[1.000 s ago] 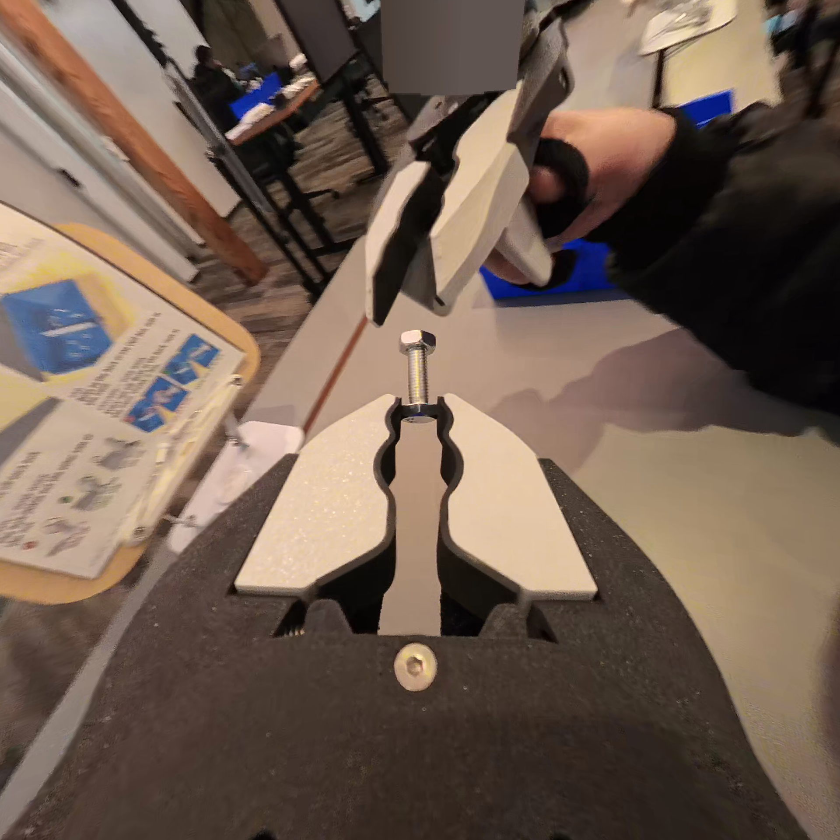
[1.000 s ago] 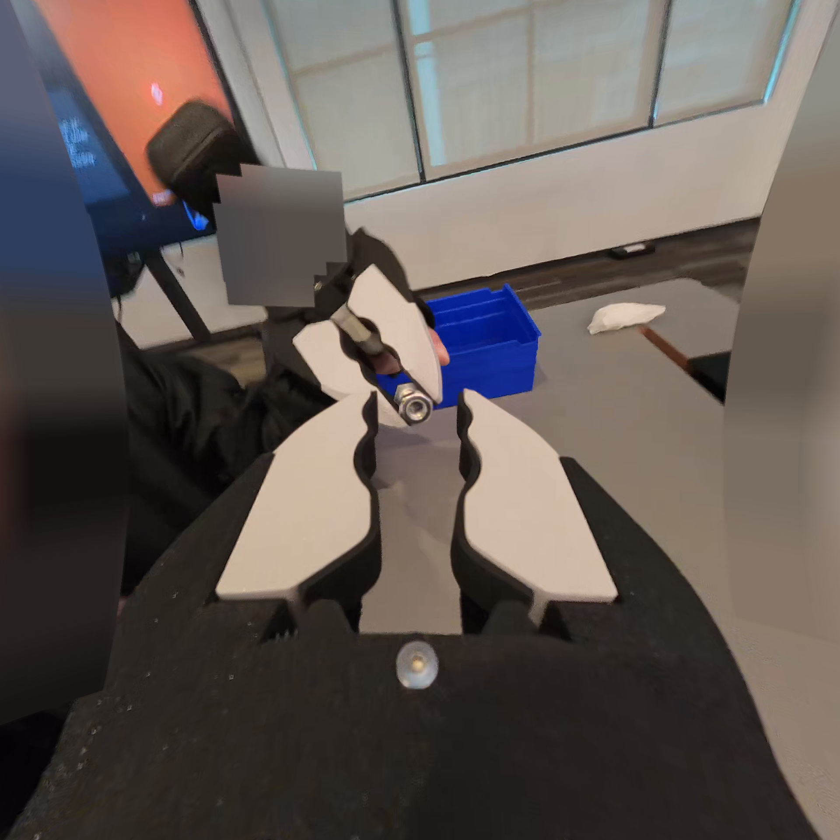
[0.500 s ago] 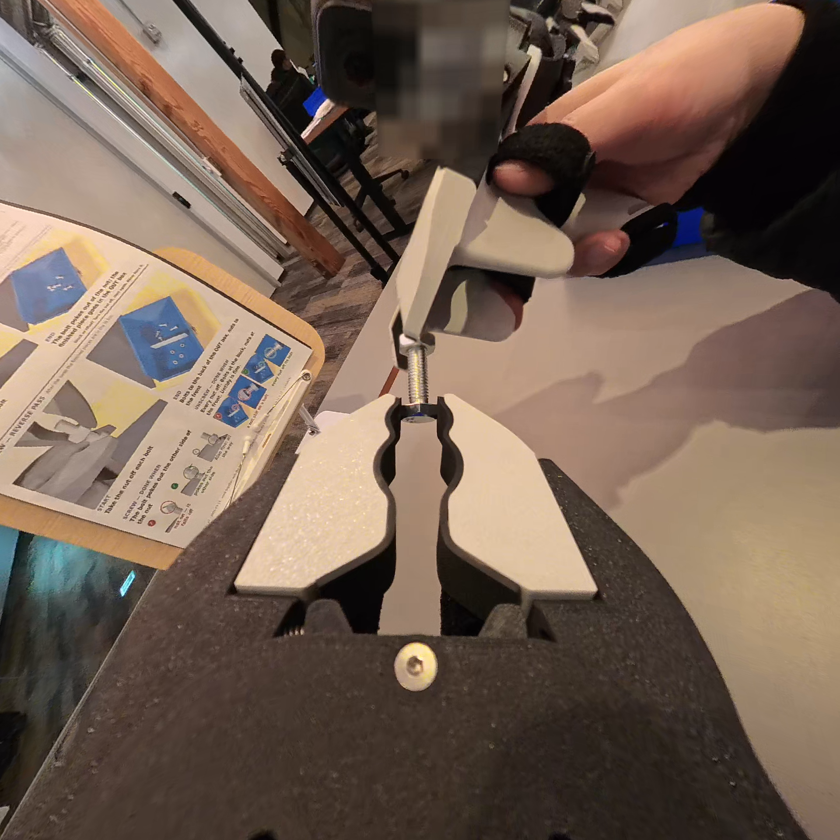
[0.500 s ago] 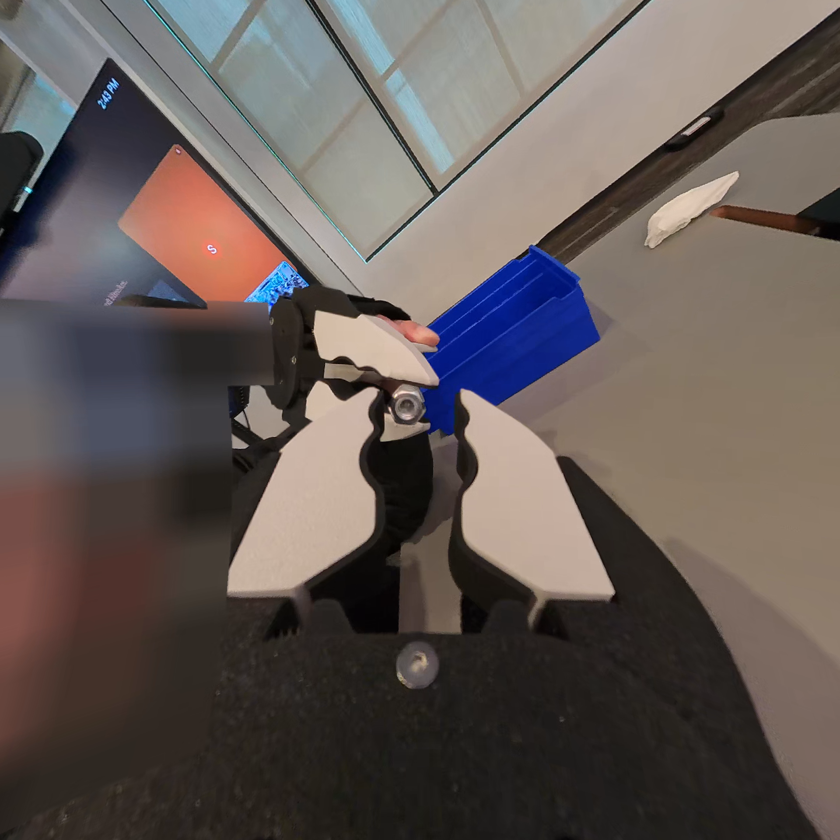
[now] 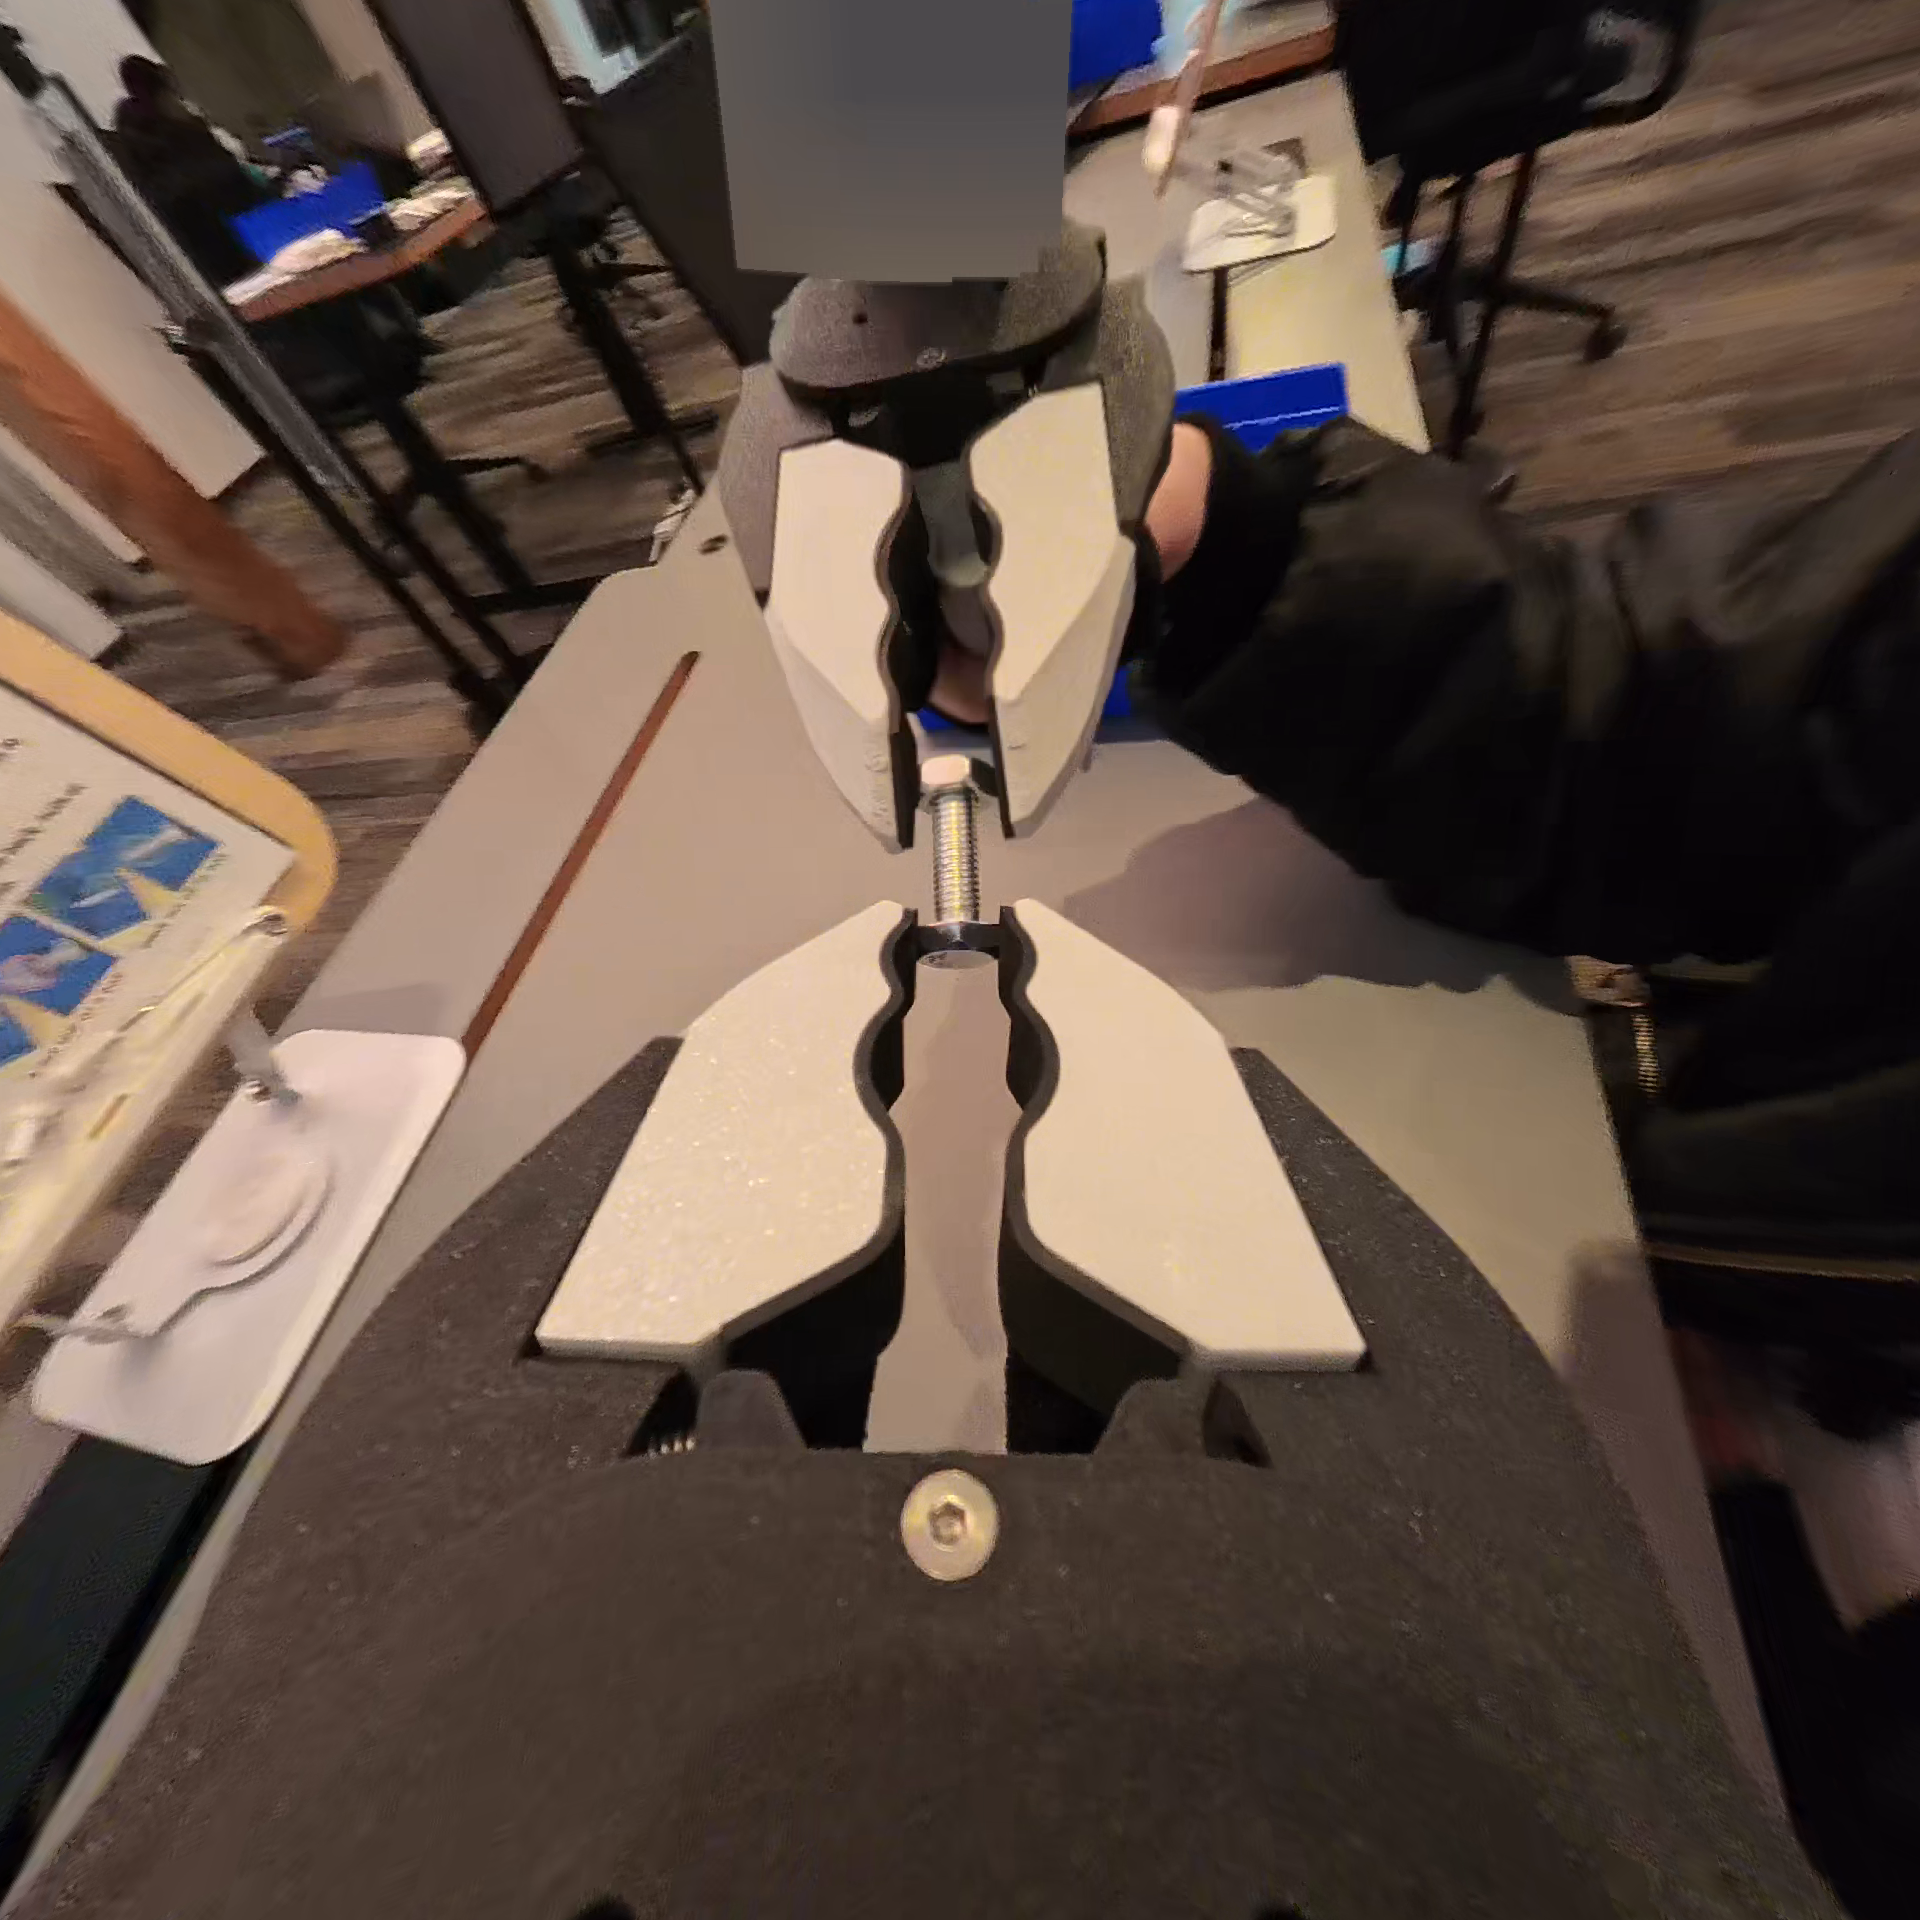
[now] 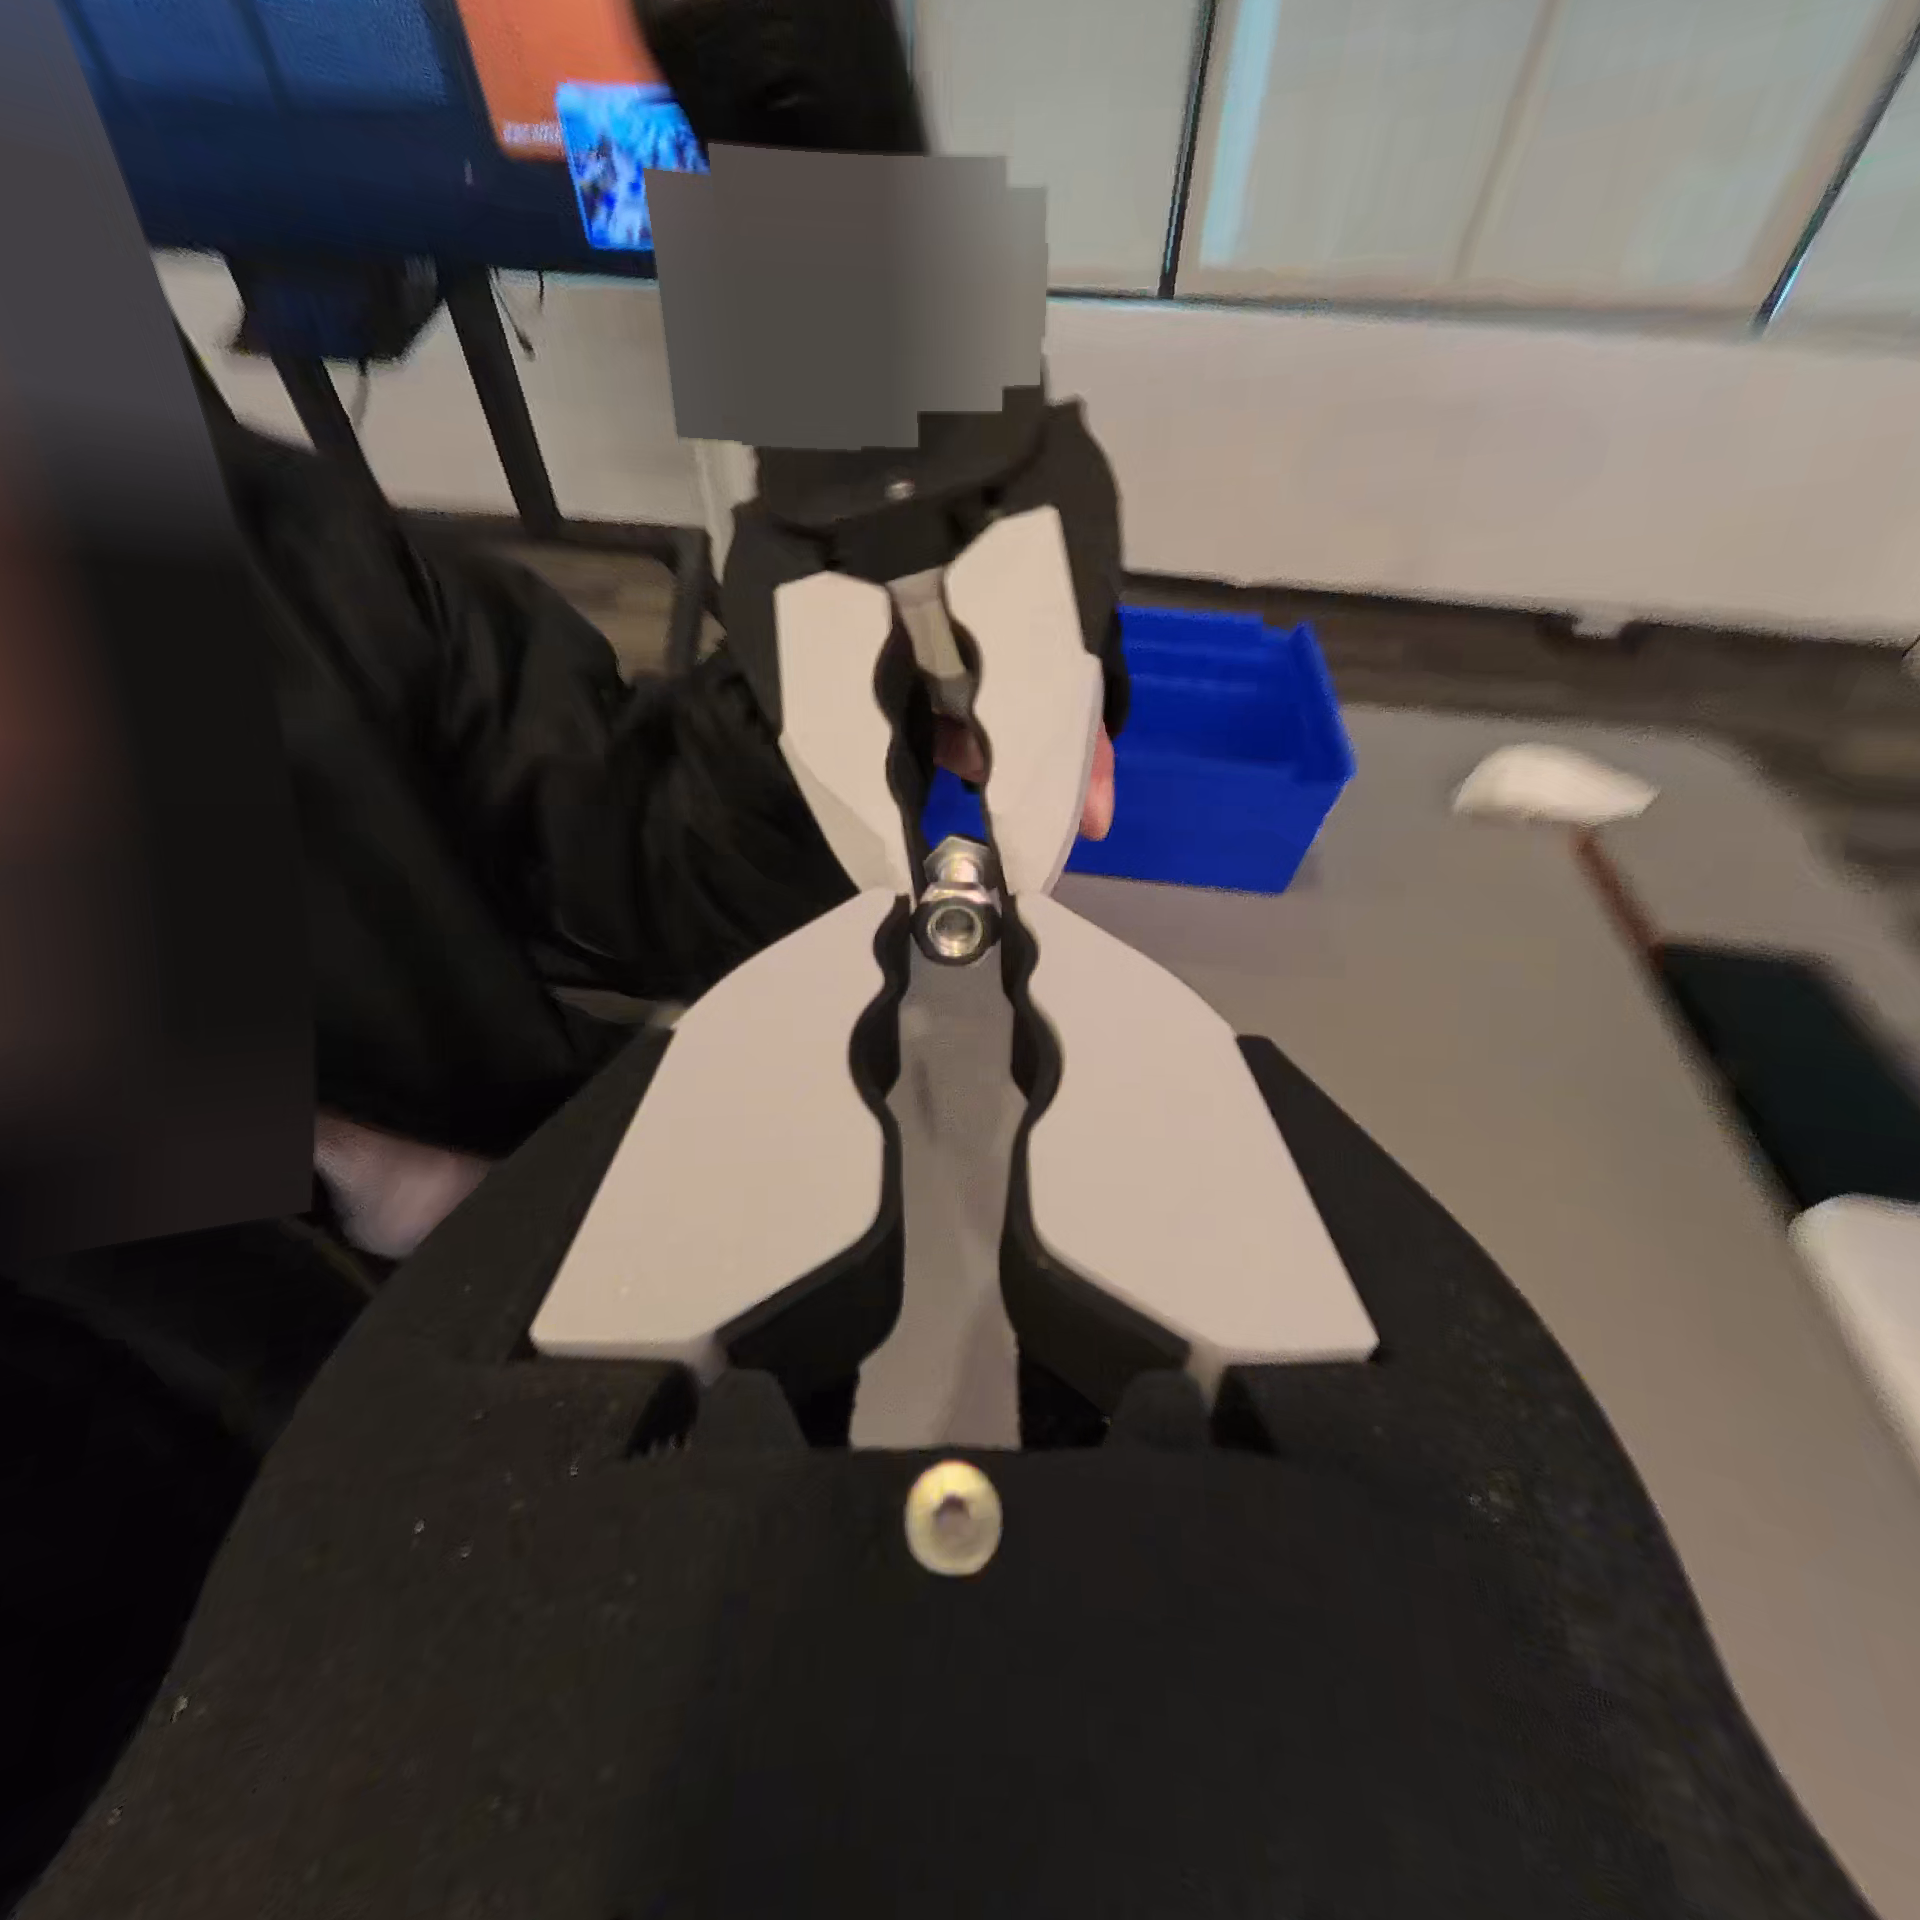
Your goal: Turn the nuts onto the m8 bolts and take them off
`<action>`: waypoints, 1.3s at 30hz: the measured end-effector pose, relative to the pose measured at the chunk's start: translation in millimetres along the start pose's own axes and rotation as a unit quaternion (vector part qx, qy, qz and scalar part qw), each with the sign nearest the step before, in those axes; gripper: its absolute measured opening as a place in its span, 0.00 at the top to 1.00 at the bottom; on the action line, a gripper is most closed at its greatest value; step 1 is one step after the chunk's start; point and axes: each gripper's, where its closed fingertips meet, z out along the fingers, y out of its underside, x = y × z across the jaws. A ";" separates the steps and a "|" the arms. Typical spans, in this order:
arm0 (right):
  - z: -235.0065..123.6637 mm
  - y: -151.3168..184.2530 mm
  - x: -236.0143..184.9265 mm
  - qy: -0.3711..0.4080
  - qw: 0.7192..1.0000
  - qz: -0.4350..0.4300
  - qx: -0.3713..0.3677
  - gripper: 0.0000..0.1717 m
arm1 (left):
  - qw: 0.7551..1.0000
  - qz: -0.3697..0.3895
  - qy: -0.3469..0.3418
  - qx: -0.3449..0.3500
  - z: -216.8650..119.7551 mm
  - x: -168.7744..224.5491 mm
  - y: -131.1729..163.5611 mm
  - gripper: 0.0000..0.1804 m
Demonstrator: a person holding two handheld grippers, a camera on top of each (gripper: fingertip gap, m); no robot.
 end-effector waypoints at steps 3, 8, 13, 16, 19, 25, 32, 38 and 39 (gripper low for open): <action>0.5 3.2 -0.7 0.029 0.997 -0.070 -0.018 0.91 | 1.000 -0.005 0.013 -0.008 1.3 2.7 3.9 0.92; -9.7 -19.4 17.5 0.059 0.995 0.058 0.062 0.80 | 0.995 0.043 -0.091 -0.019 -1.0 -24.2 4.6 0.92; -15.2 -3.2 45.5 0.088 0.969 0.224 0.060 0.83 | 0.988 0.070 -0.135 -0.036 -0.3 -32.2 5.8 0.92; -18.9 18.8 57.9 0.110 0.967 0.228 0.020 0.92 | 0.982 0.071 -0.162 -0.062 0.4 -45.8 17.3 0.92; -20.3 50.3 63.4 0.114 0.964 0.237 -0.045 0.93 | 0.980 0.063 -0.178 -0.068 -5.1 -55.8 21.6 0.92; -8.7 112.2 91.1 0.137 0.957 0.214 -0.141 0.94 | 0.964 0.042 -0.259 -0.046 -54.9 -84.4 16.6 0.92; 10.3 125.5 102.1 0.139 0.970 0.135 -0.146 0.96 | 0.942 0.016 -0.335 -0.002 -110.3 -103.0 8.7 0.92; 13.3 128.1 103.4 0.149 0.969 0.118 -0.161 0.95 | 0.925 -0.012 -0.378 0.037 -151.8 -111.3 5.9 0.92; 12.3 128.3 104.2 0.150 0.968 0.123 -0.159 0.95 | 0.924 -0.017 -0.381 0.042 -156.6 -111.7 6.1 0.92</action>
